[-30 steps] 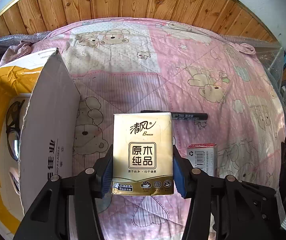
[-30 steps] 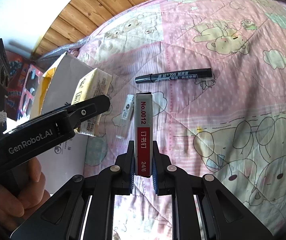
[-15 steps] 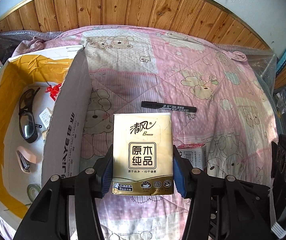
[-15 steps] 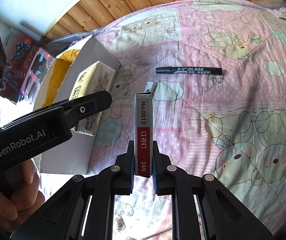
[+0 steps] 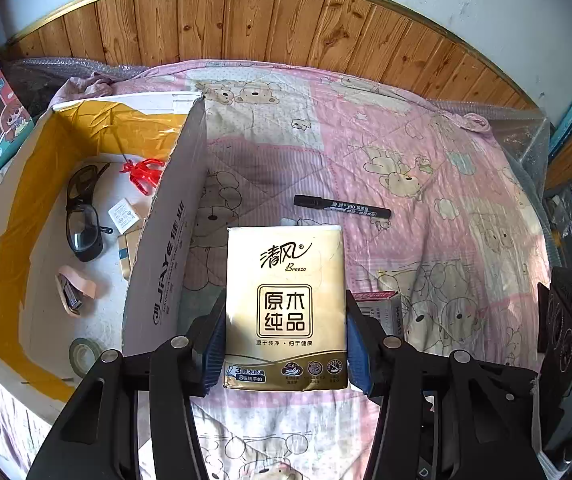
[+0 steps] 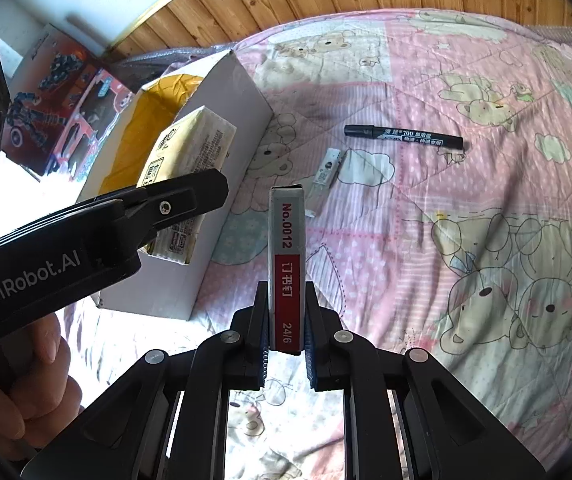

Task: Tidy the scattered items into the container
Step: 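Carry the tissue pack and staple box with both tools over the cardboard box, then lower both tools into the box and open them to drop both items, then move both tools back toward the black marker and white lighter on the bed, then close the left tool on the white lighter while the right tool closes on the black marker, then carry the white lighter and black marker with both tools over the cardboard box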

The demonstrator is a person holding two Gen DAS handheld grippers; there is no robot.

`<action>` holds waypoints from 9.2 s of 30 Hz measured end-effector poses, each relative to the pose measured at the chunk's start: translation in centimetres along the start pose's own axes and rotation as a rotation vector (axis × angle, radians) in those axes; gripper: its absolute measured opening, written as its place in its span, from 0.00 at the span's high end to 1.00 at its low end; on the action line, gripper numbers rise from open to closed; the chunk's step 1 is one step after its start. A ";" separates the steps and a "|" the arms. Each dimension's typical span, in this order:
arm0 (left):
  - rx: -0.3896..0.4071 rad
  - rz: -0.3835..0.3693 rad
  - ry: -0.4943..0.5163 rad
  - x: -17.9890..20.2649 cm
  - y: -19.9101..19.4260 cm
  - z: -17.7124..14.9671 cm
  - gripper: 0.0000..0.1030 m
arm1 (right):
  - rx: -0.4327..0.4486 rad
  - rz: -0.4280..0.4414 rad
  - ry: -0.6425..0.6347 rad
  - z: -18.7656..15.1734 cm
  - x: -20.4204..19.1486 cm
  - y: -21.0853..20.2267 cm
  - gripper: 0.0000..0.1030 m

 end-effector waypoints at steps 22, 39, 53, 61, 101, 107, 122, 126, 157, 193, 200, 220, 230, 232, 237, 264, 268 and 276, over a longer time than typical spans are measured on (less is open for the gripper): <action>0.065 0.011 -0.087 -3.2 -5.0 -1.2 0.49 | 0.004 0.047 -0.108 -0.4 -4.8 -1.7 0.86; 0.073 0.047 -0.177 -7.3 -6.8 -2.9 0.49 | -0.006 0.099 -0.193 1.0 -8.3 -1.2 0.86; 0.100 0.099 -0.278 -12.0 -8.1 -2.6 0.49 | 0.005 0.152 -0.261 2.9 -11.7 -1.3 0.86; 0.116 0.129 -0.328 -14.4 -8.5 -2.1 0.49 | 0.005 0.186 -0.295 3.9 -13.7 -1.1 0.86; 0.052 0.288 -0.337 -23.2 -3.2 2.0 0.50 | -0.138 0.266 -0.442 3.5 -20.0 6.3 0.86; 0.048 0.295 -0.304 -23.2 -2.0 3.5 0.50 | -0.157 0.264 -0.473 3.4 -20.4 7.3 0.86; 0.011 0.293 -0.285 -23.5 0.9 4.7 0.49 | -0.202 0.253 -0.466 3.5 -19.7 9.5 0.85; -0.002 0.290 -0.305 -24.3 1.9 4.5 0.49 | -0.210 0.264 -0.425 3.8 -19.2 9.6 0.77; 0.098 0.181 -0.247 -16.5 -5.5 3.3 0.47 | -0.084 0.225 -0.105 3.6 -7.9 2.8 0.73; -0.167 -0.047 -0.046 0.8 8.9 0.8 0.47 | -0.008 -0.035 -0.214 8.2 8.3 0.9 0.72; -0.209 -0.013 -0.076 -0.1 12.9 -0.1 0.47 | -0.061 -0.022 -0.391 10.6 9.8 4.8 0.72; -0.150 0.041 -0.052 -2.0 16.1 -0.1 0.81 | -0.165 0.022 -0.552 11.3 11.5 13.6 0.79; -0.149 0.011 -0.084 -2.2 14.7 0.8 0.81 | -0.156 0.041 -0.402 11.0 11.6 12.0 0.97; -0.148 0.007 -0.090 -2.2 14.4 0.9 0.81 | -0.145 0.032 -0.408 10.8 11.5 12.0 0.95; -0.141 0.005 -0.086 -2.2 13.6 0.9 0.81 | -0.146 0.026 -0.481 10.7 10.8 12.7 0.79; -0.073 -0.027 -0.087 -0.7 9.1 1.9 0.81 | -0.094 0.037 -0.173 7.7 10.3 6.7 0.87; -0.064 -0.031 -0.091 -0.5 8.4 1.7 0.81 | -0.074 0.036 -0.135 6.7 9.4 5.5 0.87; -0.046 -0.048 -0.096 -0.6 5.7 0.8 0.81 | -0.051 0.052 -0.084 4.9 7.2 3.5 0.87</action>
Point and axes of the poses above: each gripper's, at about its wrist camera, not at the fingertips, and y roughly the way its jaws point, x to its right, z to its top, the point moved 3 cm from there along y, roughly the way its jaws point, and after that the axes turned 11 degrees about x, right-handed, at the moved point
